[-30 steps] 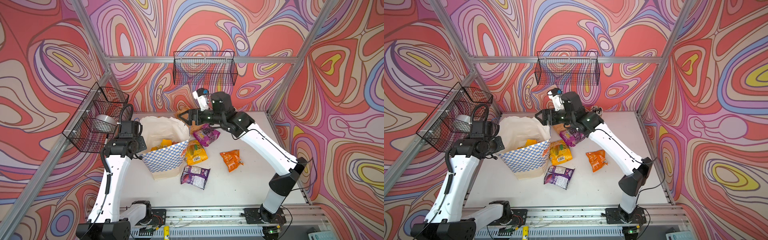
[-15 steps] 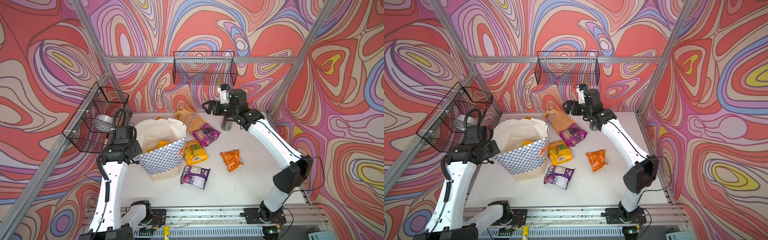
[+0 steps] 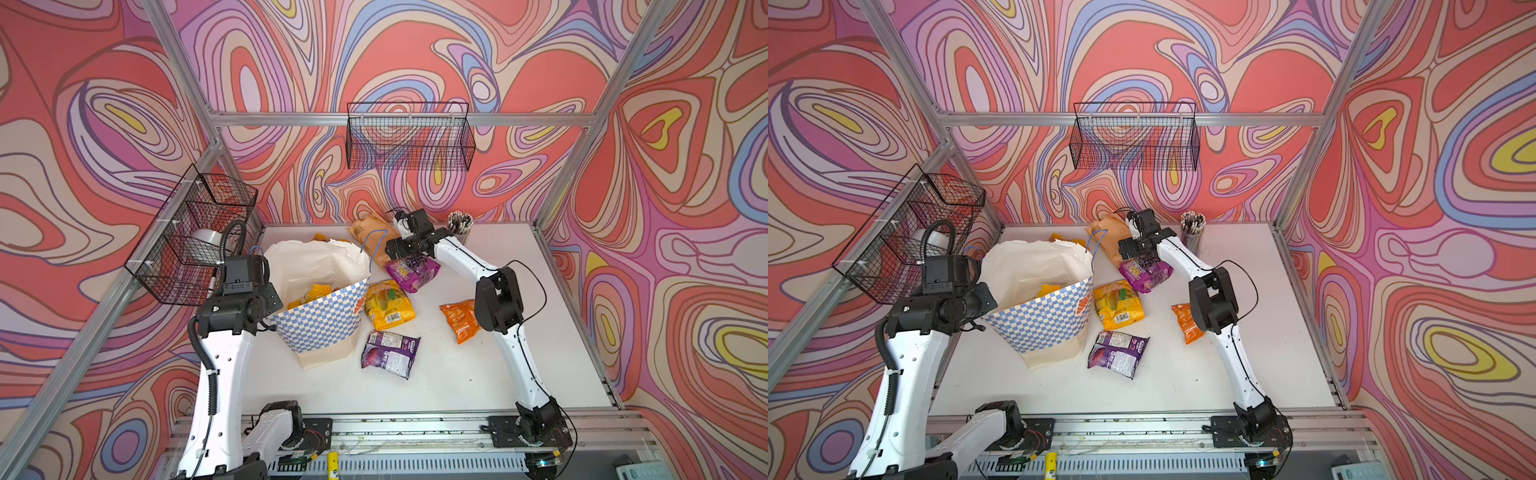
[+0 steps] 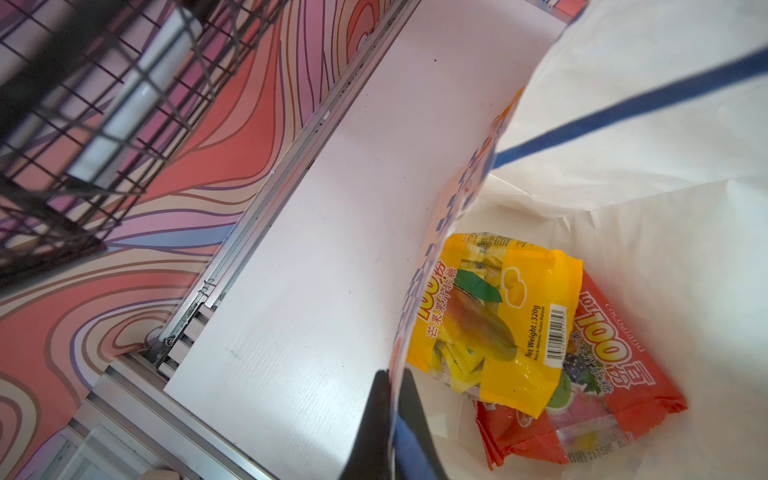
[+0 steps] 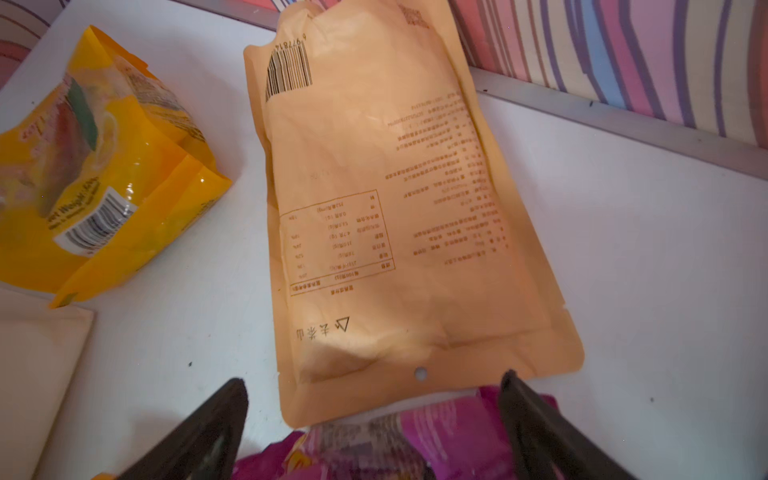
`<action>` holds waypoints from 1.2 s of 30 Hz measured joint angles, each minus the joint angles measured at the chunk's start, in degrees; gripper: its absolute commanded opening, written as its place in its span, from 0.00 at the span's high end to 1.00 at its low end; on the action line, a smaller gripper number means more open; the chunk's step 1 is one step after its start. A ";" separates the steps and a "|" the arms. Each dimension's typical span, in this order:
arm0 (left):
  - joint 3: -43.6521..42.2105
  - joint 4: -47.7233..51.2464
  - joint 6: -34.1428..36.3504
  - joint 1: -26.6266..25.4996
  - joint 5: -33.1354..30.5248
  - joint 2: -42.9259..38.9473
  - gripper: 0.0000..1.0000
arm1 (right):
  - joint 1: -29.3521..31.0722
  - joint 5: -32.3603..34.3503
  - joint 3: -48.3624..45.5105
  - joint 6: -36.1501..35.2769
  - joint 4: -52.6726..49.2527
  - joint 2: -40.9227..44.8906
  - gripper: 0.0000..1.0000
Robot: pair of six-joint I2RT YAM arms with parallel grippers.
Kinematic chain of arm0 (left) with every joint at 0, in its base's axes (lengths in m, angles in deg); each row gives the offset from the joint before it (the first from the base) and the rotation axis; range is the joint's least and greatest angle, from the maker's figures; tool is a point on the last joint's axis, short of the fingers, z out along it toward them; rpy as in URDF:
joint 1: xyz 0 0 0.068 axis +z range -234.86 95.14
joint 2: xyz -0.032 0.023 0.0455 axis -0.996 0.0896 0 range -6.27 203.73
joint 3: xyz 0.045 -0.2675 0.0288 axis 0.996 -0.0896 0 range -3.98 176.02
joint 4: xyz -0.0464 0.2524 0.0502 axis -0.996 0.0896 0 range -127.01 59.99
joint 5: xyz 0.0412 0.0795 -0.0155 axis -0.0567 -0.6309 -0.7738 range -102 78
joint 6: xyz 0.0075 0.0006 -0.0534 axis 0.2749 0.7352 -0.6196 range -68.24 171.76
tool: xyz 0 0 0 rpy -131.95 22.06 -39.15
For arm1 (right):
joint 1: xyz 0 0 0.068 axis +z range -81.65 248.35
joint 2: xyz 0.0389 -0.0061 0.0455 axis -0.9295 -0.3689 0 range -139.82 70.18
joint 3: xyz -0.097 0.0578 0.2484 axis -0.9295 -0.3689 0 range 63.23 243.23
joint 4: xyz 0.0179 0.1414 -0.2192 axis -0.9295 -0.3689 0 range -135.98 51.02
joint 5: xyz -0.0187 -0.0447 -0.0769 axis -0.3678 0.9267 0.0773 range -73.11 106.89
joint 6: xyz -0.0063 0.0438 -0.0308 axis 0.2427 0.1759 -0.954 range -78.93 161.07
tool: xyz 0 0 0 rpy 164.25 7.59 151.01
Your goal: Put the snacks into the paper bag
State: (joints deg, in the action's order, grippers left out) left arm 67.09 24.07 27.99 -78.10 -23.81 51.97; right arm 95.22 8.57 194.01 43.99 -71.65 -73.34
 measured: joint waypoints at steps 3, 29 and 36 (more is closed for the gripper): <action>0.00 0.00 -0.04 0.00 0.04 0.00 1.00 | 0.00 0.07 6.12 -1.40 -0.35 -4.24 0.02; -1.36 -2.60 -0.04 0.07 1.55 0.00 1.00 | -2.97 -3.89 -11.61 8.87 0.61 8.92 0.01; -1.36 -2.71 -0.04 0.09 1.99 0.00 1.00 | -6.32 -5.57 -8.15 16.04 3.13 0.52 0.05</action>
State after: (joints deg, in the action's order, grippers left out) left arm 65.73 21.36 27.94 -78.01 -21.83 51.97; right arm 88.91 3.00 185.86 60.03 -68.52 -72.82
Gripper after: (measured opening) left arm 0.053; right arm 0.957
